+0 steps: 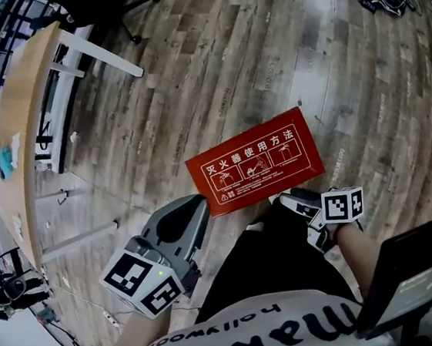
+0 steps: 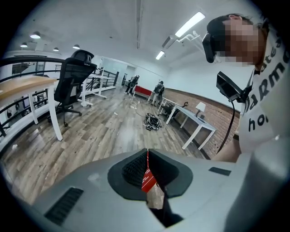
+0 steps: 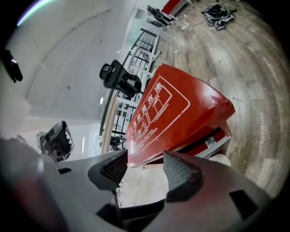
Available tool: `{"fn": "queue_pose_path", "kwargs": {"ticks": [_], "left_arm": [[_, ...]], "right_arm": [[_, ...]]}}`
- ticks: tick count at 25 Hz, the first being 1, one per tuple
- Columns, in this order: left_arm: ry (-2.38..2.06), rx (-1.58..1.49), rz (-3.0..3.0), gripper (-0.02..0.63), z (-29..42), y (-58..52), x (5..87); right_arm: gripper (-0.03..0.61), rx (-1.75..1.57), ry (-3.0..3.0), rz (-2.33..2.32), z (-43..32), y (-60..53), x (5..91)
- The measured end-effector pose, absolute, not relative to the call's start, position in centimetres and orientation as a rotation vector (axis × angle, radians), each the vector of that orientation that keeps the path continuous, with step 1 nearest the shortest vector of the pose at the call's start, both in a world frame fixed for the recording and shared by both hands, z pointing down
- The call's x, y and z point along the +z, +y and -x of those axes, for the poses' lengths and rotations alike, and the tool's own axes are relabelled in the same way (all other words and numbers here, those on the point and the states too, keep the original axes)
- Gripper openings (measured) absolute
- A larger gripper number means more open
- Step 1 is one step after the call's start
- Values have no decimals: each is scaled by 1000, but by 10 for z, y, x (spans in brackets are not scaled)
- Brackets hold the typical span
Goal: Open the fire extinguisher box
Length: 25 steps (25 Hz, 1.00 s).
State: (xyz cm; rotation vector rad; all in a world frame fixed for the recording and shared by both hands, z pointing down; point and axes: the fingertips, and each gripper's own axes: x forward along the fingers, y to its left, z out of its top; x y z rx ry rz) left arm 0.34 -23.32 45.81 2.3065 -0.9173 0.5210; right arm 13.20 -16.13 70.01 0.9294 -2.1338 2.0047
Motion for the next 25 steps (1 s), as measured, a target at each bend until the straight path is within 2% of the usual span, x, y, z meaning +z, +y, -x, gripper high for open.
{"fn": "queue_pose_path", "kwargs": {"ticks": [7,15,25], "left_arm": [[-932,521,-2264,15,-3,-238,474],[-970,527,-2225,15,10,-239,483],[-1020,489,-2205,15,25,-239,481]], "right_arm": [[267,2328,-1939,-1057,-143,-153,737],[270,2334,-1982,-1153,-143,-173,759],[265,2427,-2158,-1058,-129,-201,725]]}}
